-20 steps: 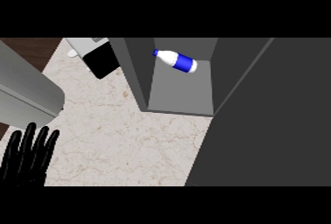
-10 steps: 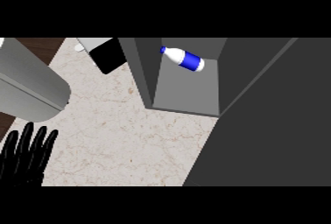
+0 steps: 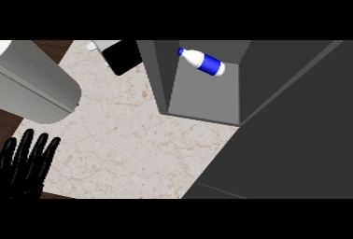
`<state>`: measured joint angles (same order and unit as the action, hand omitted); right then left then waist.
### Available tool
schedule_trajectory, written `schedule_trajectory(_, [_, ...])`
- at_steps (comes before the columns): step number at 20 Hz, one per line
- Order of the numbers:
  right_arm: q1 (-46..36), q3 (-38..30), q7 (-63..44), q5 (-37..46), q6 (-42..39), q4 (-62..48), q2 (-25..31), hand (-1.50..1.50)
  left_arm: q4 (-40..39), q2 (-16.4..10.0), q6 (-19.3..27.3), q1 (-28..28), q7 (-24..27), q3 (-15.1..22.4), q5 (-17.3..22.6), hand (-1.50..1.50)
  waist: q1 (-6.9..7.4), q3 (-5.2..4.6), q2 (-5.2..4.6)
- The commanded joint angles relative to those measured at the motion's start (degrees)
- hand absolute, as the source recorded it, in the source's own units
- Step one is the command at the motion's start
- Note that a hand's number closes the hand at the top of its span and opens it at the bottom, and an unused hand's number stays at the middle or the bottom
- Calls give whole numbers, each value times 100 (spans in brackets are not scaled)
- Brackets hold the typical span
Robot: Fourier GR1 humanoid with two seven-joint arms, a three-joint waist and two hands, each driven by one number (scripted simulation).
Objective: Pick up the bottled water, place it into the cabinet and close the cabinet
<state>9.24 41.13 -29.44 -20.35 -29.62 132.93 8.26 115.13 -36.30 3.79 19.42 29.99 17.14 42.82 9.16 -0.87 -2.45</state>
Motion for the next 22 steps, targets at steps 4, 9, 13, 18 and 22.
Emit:
schedule_trajectory(4, [-100,-777,214,178,1432,-501,-786,150,-28,3,-1,168,46,-113,76,-150,-273,23,38])
schedule_trajectory(9, [-84,-1100,449,163,1860,-666,-791,150,-97,21,-30,171,95,-195,110,-150,-364,27,14])
schedule_trajectory(13, [-498,-1575,592,57,2182,-1109,-795,150,-119,-22,-181,237,67,-166,179,-150,-200,33,-13])
schedule_trajectory(18, [-1720,-1970,734,-72,3009,-2114,-811,150,-227,-20,-337,67,139,-245,207,-150,-53,42,-11])
schedule_trajectory(22, [-3069,-2348,683,-303,3923,-3096,-820,150,-235,-38,-417,197,139,-151,134,-150,-64,61,65])
